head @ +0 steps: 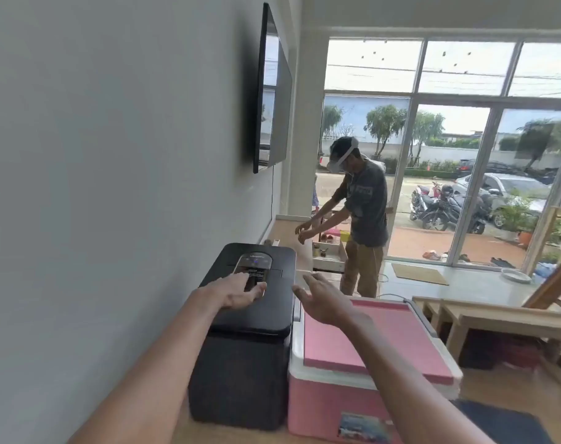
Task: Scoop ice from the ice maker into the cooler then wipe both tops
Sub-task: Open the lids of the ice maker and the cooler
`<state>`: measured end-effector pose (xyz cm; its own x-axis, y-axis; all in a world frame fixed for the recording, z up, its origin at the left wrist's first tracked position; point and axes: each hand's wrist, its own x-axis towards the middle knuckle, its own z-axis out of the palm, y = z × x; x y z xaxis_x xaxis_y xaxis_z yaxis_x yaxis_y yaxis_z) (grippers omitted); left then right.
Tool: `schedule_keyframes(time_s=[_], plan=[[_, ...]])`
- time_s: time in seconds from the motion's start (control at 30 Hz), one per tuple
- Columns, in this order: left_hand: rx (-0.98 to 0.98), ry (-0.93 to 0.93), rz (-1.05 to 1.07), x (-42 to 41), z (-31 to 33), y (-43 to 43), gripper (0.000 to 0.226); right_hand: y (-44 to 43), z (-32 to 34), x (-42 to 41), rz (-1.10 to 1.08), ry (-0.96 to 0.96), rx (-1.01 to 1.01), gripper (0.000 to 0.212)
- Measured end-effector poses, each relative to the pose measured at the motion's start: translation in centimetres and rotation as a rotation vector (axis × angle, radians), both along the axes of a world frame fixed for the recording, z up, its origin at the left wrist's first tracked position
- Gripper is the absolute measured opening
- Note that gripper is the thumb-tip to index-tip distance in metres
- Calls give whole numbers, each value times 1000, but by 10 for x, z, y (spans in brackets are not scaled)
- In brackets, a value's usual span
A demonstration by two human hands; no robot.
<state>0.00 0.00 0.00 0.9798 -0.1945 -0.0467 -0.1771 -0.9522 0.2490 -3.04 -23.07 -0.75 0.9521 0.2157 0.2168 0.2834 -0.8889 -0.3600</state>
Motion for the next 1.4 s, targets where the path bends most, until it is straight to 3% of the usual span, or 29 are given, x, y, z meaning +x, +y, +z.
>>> schedule_keyframes(time_s=[0.13, 0.27, 0.4, 0.5, 0.63, 0.83, 0.93, 1.03, 1.17, 1.3, 1.4], plan=[[118, -7, -50, -38, -36, 23, 96, 15, -42, -15, 82, 56, -13, 78], [299, -134, -109, -45, -61, 45, 100, 16, -71, -18, 82, -39, -108, 81], [506, -283, -177, -34, -68, 46, 70, 16, -72, -15, 89, -118, -204, 78], [516, -363, -225, -27, -67, 52, 69, 14, -65, -13, 98, -139, -240, 87], [302, -691, -239, -15, -48, 68, 83, 10, -49, 1, 98, -215, -97, 73], [44, -865, -53, 22, 1, 74, 60, 17, -9, 38, 59, -220, 175, 64], [-249, -932, 102, 40, 6, 68, 40, 21, 0, 68, 42, -186, 301, 65], [-737, -853, 217, 60, 7, 52, 32, 25, 11, 94, 47, -143, 404, 70], [-1095, -539, 348, 97, 13, 30, 48, 29, 21, 120, 13, 8, 534, 67], [-1029, -338, 390, 130, -6, 36, 56, 34, 6, 139, -22, 138, 622, 76], [-957, -211, 393, 142, -27, 41, 54, 38, -15, 145, -69, 201, 675, 65]])
